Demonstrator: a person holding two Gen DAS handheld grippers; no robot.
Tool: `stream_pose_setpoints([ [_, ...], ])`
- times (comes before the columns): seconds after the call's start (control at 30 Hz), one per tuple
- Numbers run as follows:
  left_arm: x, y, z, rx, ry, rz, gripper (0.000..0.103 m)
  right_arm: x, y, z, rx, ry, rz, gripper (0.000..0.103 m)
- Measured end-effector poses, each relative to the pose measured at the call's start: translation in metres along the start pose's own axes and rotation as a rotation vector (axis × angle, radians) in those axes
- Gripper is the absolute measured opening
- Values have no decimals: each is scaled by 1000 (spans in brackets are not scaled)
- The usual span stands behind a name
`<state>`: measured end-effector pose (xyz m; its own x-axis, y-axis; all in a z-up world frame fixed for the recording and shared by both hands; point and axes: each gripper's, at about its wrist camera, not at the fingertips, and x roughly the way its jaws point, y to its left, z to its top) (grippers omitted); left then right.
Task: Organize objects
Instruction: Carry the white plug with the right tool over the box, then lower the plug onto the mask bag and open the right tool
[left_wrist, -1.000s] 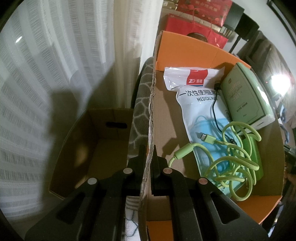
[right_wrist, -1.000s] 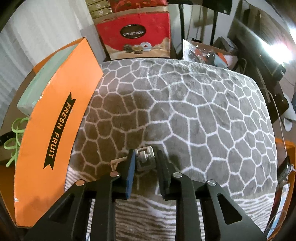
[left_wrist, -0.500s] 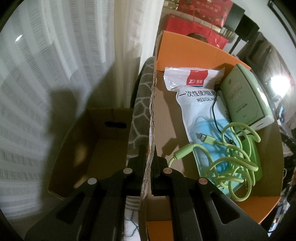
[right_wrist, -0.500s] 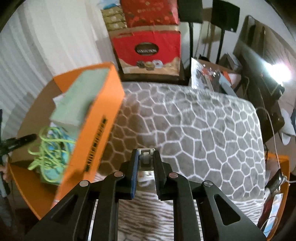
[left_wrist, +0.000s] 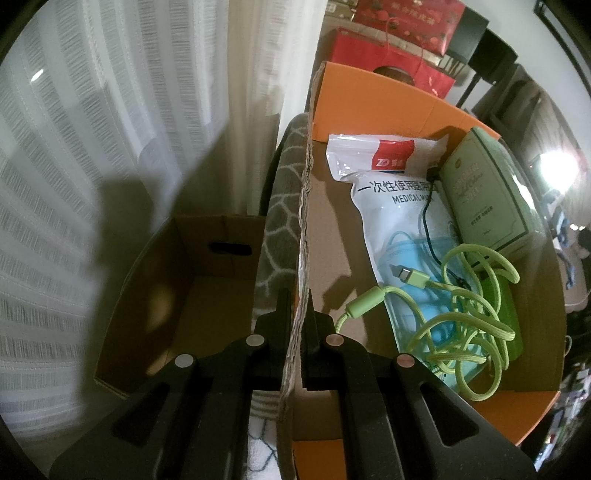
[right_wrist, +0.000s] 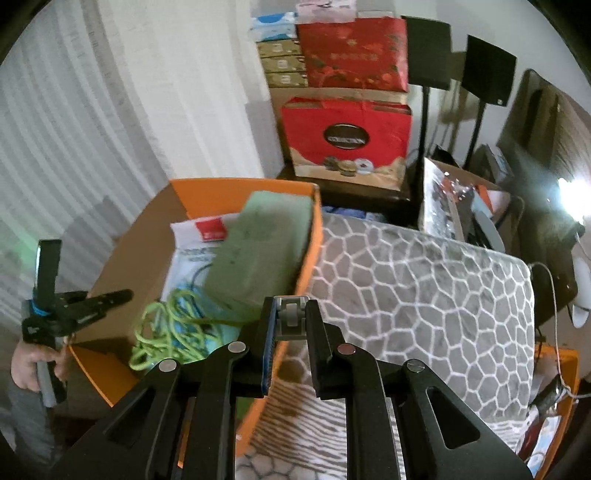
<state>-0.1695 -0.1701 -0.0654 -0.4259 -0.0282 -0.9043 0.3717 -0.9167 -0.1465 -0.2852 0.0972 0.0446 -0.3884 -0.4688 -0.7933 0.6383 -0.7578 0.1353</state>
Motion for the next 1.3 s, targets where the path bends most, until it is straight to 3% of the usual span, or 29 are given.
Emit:
stream_pose_setpoints([
  [0.87,3,2,-1,-10,0,-15,3,87,109,46,-103,100,72,15],
  [1.3,3,7,-2,-12,-1,-27,3,143,125,44,-118,215,59,15],
])
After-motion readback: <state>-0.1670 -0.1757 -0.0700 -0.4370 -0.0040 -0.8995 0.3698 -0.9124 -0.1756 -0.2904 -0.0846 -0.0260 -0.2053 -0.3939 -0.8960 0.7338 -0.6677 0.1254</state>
